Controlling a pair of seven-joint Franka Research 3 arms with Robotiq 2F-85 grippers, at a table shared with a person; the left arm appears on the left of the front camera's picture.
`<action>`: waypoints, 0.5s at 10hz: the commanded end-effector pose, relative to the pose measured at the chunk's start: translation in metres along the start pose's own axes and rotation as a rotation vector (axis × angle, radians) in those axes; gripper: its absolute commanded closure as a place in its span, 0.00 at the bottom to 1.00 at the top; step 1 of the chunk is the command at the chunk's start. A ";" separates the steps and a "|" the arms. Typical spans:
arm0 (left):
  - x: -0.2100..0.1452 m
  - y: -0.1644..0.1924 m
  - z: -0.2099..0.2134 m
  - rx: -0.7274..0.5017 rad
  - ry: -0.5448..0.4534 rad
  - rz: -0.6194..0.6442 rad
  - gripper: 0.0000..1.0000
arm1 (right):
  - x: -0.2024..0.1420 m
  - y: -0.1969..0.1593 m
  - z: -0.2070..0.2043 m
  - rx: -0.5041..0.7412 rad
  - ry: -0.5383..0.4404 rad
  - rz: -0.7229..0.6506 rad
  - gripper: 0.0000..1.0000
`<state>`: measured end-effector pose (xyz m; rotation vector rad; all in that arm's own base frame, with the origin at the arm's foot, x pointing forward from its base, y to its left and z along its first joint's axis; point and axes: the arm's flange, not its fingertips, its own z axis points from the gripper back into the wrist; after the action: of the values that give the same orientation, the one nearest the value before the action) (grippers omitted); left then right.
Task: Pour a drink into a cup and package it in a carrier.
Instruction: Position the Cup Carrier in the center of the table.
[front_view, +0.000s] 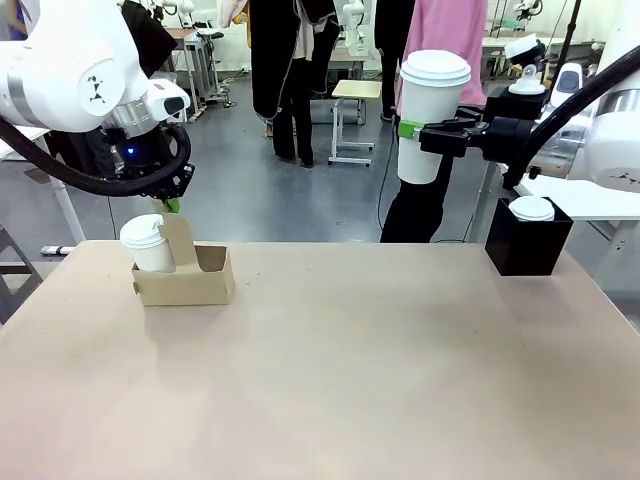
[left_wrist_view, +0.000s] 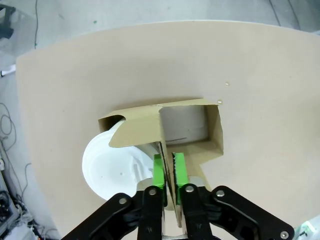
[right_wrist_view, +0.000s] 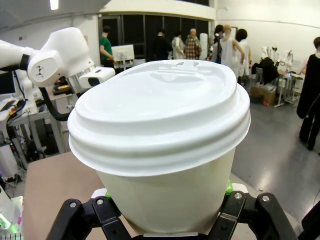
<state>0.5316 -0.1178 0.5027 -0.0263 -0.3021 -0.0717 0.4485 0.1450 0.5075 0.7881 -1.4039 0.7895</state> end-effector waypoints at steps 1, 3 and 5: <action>0.002 -0.007 0.001 0.032 0.002 0.012 1.00 | 0.004 0.002 -0.002 -0.015 -0.005 -0.006 0.20; 0.000 -0.003 0.000 -0.001 0.000 -0.003 1.00 | 0.004 0.002 -0.002 -0.015 -0.005 -0.006 0.20; 0.000 -0.003 0.000 -0.001 0.000 -0.003 1.00 | 0.004 0.002 -0.002 -0.015 -0.005 -0.006 0.20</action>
<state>0.5300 -0.1217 0.5026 -0.0291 -0.2909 -0.0746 0.4485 0.1449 0.5074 0.7880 -1.4039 0.7895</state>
